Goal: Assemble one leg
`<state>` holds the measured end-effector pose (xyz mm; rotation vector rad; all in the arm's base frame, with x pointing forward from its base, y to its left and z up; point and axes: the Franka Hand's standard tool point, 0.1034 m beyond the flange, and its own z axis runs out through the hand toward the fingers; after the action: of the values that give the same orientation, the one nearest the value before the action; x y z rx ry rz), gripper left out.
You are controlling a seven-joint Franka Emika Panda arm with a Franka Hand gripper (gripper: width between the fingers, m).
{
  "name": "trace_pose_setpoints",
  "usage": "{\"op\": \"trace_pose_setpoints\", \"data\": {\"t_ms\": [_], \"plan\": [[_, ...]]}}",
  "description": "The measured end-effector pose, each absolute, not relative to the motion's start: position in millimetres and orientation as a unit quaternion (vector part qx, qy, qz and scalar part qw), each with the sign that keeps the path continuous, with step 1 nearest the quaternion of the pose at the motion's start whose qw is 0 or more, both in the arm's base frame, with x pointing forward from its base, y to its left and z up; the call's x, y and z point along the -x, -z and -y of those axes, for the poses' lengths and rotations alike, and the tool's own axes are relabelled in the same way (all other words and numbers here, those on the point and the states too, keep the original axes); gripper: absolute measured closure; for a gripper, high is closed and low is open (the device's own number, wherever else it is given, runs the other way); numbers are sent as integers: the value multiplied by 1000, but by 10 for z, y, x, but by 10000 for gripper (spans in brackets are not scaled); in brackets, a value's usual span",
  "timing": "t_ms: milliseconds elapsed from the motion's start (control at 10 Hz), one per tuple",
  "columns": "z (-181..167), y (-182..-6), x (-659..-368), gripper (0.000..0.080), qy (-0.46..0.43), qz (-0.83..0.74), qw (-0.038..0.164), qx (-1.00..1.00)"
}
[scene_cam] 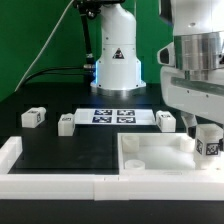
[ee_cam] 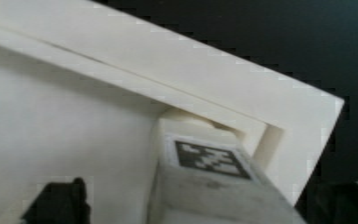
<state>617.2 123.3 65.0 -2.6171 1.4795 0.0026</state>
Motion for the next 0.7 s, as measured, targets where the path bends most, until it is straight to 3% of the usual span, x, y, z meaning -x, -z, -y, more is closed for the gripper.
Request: {"op": "trace_pose_setpoints", "data": {"t_ms": [700], "plan": [[-1225, -662, -6188, 151, 20, -91, 53, 994]]}}
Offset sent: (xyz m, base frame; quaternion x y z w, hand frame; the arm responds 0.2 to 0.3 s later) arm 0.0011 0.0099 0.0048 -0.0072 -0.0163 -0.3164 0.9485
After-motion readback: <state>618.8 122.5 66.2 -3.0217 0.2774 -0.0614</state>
